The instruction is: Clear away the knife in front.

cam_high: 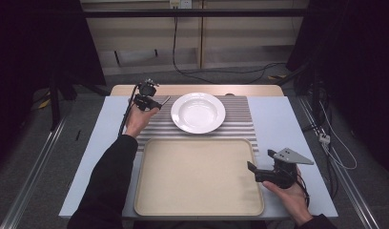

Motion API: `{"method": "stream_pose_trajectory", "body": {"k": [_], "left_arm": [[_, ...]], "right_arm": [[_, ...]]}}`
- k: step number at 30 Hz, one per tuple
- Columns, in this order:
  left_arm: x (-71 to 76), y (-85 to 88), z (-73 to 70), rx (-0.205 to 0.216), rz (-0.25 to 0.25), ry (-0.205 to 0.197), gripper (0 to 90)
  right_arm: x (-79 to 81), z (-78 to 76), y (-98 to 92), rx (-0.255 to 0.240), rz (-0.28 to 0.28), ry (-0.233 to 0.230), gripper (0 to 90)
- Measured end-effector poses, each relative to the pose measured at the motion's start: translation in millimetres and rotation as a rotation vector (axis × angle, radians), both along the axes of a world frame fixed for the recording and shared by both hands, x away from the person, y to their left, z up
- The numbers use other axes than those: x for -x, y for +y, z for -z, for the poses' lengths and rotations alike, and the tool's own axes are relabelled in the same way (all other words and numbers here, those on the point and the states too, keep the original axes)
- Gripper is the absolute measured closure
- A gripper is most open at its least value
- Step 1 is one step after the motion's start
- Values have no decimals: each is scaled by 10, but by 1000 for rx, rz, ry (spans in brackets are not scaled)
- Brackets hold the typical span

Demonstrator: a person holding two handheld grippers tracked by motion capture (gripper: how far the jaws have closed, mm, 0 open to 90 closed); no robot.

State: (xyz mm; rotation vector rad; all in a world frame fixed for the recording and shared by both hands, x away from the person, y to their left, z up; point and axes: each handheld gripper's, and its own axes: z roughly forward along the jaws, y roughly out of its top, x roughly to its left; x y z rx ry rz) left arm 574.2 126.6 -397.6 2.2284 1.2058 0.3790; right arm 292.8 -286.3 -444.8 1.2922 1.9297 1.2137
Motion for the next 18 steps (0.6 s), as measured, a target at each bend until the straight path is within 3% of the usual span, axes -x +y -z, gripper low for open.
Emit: {"method": "stream_pose_trajectory", "body": {"k": [18], "left_arm": [[390, 42, -164, 4, 45, -61, 799]], "right_arm": [[-1, -1, 8, 8, -1, 0, 86]]}}
